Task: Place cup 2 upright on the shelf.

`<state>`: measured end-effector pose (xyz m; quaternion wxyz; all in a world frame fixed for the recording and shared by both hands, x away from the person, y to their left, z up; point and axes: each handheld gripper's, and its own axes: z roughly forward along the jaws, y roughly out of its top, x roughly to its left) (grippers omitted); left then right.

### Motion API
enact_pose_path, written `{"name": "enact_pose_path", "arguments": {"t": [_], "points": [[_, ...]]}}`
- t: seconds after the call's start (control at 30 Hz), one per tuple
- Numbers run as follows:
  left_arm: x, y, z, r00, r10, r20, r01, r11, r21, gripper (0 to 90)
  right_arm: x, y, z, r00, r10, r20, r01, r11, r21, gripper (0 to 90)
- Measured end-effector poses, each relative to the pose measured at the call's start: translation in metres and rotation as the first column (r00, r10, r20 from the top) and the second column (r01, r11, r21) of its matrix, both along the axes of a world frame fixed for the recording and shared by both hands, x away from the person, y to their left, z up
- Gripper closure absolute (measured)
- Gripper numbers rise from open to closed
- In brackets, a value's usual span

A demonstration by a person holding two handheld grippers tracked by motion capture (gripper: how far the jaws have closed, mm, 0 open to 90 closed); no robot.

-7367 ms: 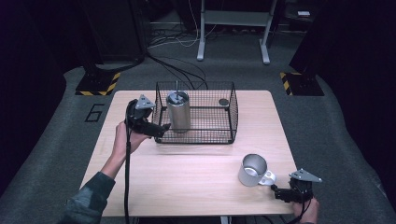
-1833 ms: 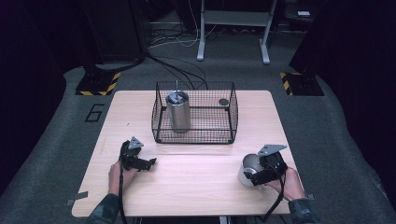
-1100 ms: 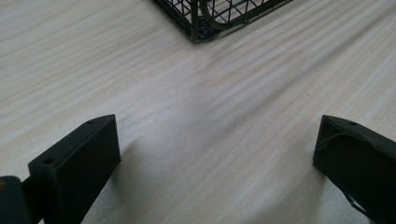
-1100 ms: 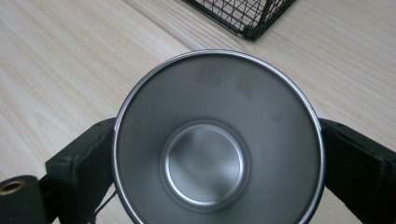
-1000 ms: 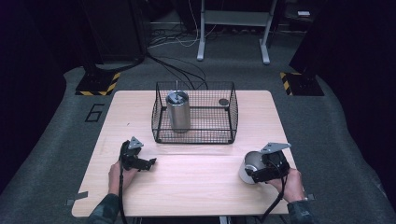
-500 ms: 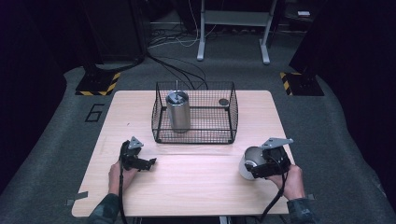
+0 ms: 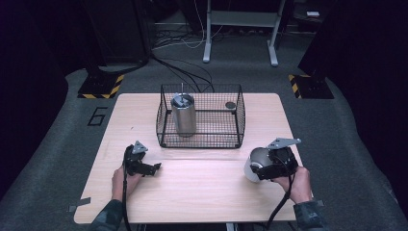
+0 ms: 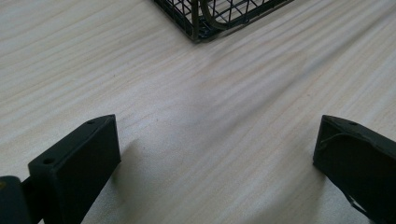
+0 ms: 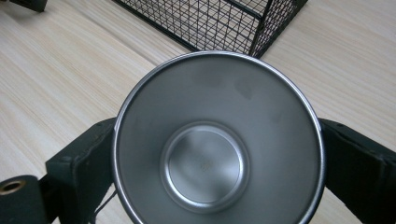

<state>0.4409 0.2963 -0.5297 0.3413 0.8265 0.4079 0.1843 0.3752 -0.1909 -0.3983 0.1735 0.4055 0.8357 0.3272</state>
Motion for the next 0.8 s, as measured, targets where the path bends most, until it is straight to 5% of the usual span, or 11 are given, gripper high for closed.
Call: {"name": "enact_pose_path", "arguments": {"t": [0.8], "points": [[0.000, 0.000, 0.000, 1.0000, 0.004, -0.001, -0.004, 1.0000, -0.007, 0.2, 0.016, 0.025, 0.022, 0.9995, 0.030, 0.005, -0.030, 0.9993, 0.022, 5.8]]}}
